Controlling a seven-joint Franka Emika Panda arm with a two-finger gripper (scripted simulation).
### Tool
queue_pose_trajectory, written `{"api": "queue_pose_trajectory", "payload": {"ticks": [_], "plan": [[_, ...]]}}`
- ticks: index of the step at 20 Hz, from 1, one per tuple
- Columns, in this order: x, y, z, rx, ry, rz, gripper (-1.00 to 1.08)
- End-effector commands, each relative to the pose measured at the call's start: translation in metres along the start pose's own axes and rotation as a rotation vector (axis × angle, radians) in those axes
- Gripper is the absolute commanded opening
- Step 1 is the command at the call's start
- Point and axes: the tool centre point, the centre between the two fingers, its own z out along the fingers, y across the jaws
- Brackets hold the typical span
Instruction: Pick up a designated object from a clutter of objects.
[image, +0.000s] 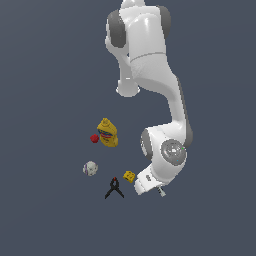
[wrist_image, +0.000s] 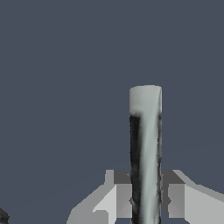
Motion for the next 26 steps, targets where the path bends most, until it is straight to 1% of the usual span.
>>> {"api": "queue_pose_trajectory", "payload": {"ticks": [1,7,13,17,26], "plan": [[-0.001,0.001,-0.002,0.000,0.001,0.000,-1.00],[-0.009,0.010,-0.018,0.000,0.001,0.000,-1.00],[-0.026,0.030,-0.052,-0.001,0.000,0.000,-1.00],[-0.043,0.050,-0.086,-0.001,0.000,0.000,-1.00],[-0.088,0.102,-0.178,0.000,0.001,0.000,-1.00]]}}
